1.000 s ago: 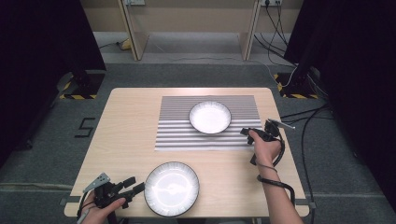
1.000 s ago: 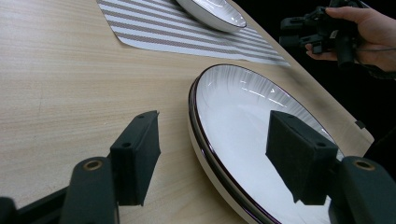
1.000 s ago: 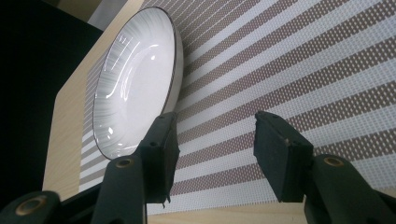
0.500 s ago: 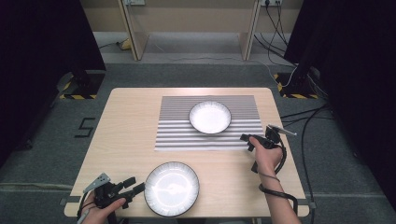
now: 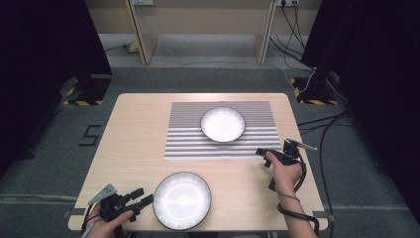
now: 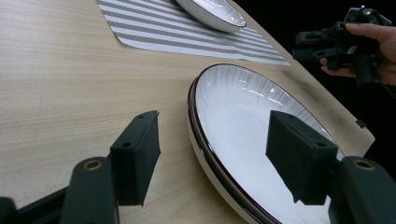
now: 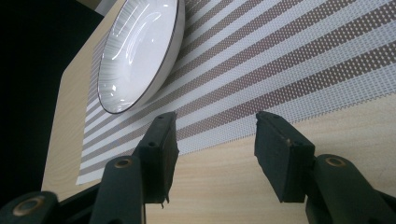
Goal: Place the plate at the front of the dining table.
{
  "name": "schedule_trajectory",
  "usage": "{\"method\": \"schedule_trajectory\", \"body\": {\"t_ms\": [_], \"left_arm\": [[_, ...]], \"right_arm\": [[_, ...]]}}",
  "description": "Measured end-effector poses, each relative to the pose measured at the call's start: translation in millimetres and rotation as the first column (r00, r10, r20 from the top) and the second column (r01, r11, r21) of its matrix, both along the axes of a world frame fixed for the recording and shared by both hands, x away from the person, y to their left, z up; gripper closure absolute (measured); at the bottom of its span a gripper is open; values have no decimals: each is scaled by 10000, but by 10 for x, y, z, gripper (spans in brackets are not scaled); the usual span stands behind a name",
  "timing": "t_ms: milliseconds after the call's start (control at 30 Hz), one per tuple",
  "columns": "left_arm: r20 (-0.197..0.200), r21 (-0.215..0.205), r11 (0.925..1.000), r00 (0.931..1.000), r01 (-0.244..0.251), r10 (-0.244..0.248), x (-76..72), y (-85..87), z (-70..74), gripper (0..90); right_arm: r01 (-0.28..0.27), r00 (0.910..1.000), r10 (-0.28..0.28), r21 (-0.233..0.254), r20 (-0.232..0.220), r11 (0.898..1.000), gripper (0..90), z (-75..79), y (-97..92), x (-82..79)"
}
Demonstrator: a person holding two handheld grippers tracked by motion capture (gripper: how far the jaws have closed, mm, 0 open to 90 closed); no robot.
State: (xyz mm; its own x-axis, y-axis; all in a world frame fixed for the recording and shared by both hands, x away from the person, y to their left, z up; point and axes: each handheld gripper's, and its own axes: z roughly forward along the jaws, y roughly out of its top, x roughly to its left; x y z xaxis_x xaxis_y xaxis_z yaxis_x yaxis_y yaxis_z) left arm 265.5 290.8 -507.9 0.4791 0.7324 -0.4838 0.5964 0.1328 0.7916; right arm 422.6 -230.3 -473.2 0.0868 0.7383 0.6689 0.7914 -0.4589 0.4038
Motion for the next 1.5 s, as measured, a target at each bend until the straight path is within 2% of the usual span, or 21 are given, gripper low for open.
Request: {"method": "schedule_trajectory", "body": {"t_ms": [533,1100,1500], "left_arm": [[-2,-6,10000,10000,-13,13,-2,1,-1,343],[-1,-3,10000,10000,-10,10,-6,1,1,344],[8,-8,10000,10000,-17,17,-6,0,3,344]], "right_arm": [[-175,9998,175,-118,12,9998,488,-23,-11,-182],[-215,9998,215,90,50,9997,490,-118,-33,-391],[-248,9996,248,56,112,9997,489,-96,-68,-528]]}}
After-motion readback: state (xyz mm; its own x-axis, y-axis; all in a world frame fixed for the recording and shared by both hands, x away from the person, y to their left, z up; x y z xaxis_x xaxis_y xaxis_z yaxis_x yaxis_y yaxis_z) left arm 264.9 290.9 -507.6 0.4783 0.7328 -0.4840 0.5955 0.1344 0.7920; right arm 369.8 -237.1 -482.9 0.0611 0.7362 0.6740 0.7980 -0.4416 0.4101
